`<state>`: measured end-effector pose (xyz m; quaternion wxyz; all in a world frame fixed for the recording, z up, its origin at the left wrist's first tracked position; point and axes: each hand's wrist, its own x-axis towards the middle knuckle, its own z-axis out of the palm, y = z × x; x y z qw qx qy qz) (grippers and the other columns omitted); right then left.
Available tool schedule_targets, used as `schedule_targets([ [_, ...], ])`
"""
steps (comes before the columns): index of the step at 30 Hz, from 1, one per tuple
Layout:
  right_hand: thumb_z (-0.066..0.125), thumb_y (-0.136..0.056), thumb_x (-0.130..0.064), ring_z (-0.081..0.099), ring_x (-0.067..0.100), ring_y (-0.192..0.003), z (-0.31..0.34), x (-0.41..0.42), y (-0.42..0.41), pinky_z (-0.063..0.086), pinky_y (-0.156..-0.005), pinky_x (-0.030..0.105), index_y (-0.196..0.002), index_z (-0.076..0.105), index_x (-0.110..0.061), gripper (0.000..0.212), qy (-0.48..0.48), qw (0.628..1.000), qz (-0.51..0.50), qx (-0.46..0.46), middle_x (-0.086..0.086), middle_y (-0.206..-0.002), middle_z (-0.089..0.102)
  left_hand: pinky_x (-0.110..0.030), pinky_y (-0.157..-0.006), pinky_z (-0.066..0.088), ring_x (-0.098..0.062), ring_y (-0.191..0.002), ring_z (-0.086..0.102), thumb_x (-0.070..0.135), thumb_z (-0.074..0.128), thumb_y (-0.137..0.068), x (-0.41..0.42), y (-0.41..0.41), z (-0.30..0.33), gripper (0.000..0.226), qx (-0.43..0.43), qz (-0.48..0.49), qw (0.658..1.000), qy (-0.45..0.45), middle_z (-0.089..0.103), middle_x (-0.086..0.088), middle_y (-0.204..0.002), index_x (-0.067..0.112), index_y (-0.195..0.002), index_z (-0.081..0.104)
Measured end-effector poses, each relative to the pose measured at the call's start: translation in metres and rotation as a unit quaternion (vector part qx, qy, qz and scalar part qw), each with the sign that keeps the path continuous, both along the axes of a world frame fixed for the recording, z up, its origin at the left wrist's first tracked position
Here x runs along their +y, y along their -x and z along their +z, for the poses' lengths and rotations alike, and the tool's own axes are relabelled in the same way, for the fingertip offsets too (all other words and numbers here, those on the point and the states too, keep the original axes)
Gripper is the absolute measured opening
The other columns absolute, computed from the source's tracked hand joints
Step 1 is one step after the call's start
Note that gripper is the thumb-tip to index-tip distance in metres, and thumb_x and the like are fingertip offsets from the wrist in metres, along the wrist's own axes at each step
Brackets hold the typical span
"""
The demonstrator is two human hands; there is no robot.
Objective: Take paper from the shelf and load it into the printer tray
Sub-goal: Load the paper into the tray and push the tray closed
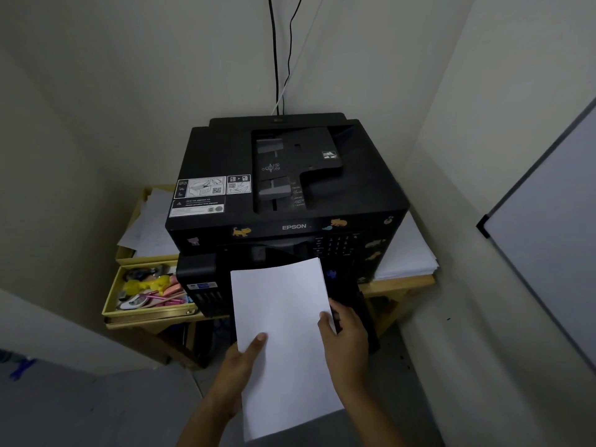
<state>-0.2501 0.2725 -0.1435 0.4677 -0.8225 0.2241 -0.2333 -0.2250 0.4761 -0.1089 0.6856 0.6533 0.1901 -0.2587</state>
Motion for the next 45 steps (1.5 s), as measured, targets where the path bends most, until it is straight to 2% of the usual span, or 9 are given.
schedule_targets([
  [9,0.073,-0.098,-0.035,0.069,0.013,-0.123,0.001,0.002,-0.001,0.065,-0.097,0.036,-0.132,0.076,-0.02,0.037,0.023,0.999,-0.016,-0.026,-0.006,-0.132,0.071,-0.059,-0.099,0.055,-0.038,-0.111,0.069,0.046,0.069,-0.096,0.0,0.001,0.002,0.028,0.003,0.007,1.0,-0.004,0.073,-0.01,-0.121,0.031,-0.118,0.061],
  [13,0.067,-0.098,-0.046,0.07,0.013,-0.118,0.005,0.004,-0.001,0.066,-0.095,0.035,-0.127,0.077,-0.021,0.04,0.018,0.999,-0.014,-0.038,-0.006,-0.126,0.073,-0.053,-0.09,0.058,-0.037,-0.109,0.071,0.044,0.07,-0.096,0.0,0.001,-0.001,0.028,-0.002,0.007,1.0,0.007,0.075,-0.01,-0.12,0.03,-0.119,0.062],
  [18,0.08,-0.096,-0.034,0.073,0.008,-0.106,0.011,0.0,-0.001,0.066,-0.085,0.029,-0.123,0.068,-0.041,0.031,-0.163,0.986,0.033,0.023,-0.016,-0.116,0.075,-0.063,-0.101,0.056,-0.038,-0.111,0.074,0.047,0.075,-0.091,0.008,0.002,-0.008,0.044,0.0,0.014,1.0,0.012,0.079,-0.008,-0.119,0.028,-0.13,0.064],
  [23,0.083,-0.095,-0.026,0.079,0.01,-0.1,0.021,-0.012,-0.002,0.067,-0.08,0.033,-0.127,0.069,-0.037,0.037,-0.325,0.942,0.058,0.063,-0.012,-0.111,0.079,-0.063,-0.101,0.057,-0.037,-0.112,0.075,0.05,0.079,-0.087,0.013,0.003,-0.012,0.056,0.012,0.004,1.0,0.026,0.08,-0.006,-0.119,0.027,-0.136,0.063],
  [27,0.078,-0.099,-0.028,0.077,0.015,-0.103,0.023,-0.018,0.0,0.065,-0.08,0.027,-0.11,0.075,-0.036,0.015,-0.291,0.947,0.113,0.077,-0.011,-0.109,0.079,-0.064,-0.1,0.057,-0.038,-0.113,0.075,0.058,0.085,-0.081,0.014,0.004,-0.014,0.069,0.02,-0.001,0.999,0.034,0.08,-0.006,-0.121,0.027,-0.138,0.061],
  [30,0.08,-0.096,-0.04,0.069,0.012,-0.116,0.02,-0.023,0.0,0.065,-0.094,0.035,-0.115,0.071,-0.042,0.021,-0.24,0.957,0.133,0.098,-0.009,-0.131,0.063,-0.065,-0.099,0.057,-0.039,-0.111,0.075,0.048,0.079,-0.089,0.015,0.004,-0.013,0.058,0.023,0.005,0.999,0.045,0.08,-0.008,-0.119,0.026,-0.138,0.061],
  [32,0.08,-0.095,-0.045,0.07,0.013,-0.12,0.018,-0.027,0.001,0.064,-0.1,0.041,-0.123,0.07,-0.041,0.029,-0.273,0.943,0.152,0.111,-0.007,-0.138,0.063,-0.063,-0.097,0.059,-0.039,-0.109,0.076,0.039,0.074,-0.095,0.016,0.004,-0.014,0.046,0.023,0.007,0.998,0.057,0.081,-0.008,-0.117,0.025,-0.137,0.061],
  [37,0.072,-0.102,-0.039,0.078,0.018,-0.112,0.032,-0.029,0.006,0.066,-0.096,0.045,-0.126,0.071,-0.032,0.025,-0.366,0.903,0.183,0.13,-0.002,-0.126,0.077,-0.063,-0.097,0.059,-0.038,-0.108,0.076,0.033,0.072,-0.097,0.015,0.006,-0.012,0.039,0.022,0.011,0.997,0.068,0.081,-0.008,-0.116,0.026,-0.134,0.062],
  [45,0.07,-0.105,-0.03,0.078,0.016,-0.108,0.036,-0.026,0.004,0.065,-0.097,0.044,-0.115,0.074,-0.025,0.012,-0.314,0.924,0.17,0.134,-0.007,-0.113,0.081,-0.062,-0.095,0.06,-0.039,-0.108,0.075,0.036,0.072,-0.096,0.015,0.007,-0.012,0.036,0.024,0.015,0.998,0.061,0.082,-0.006,-0.111,0.029,-0.13,0.063],
])
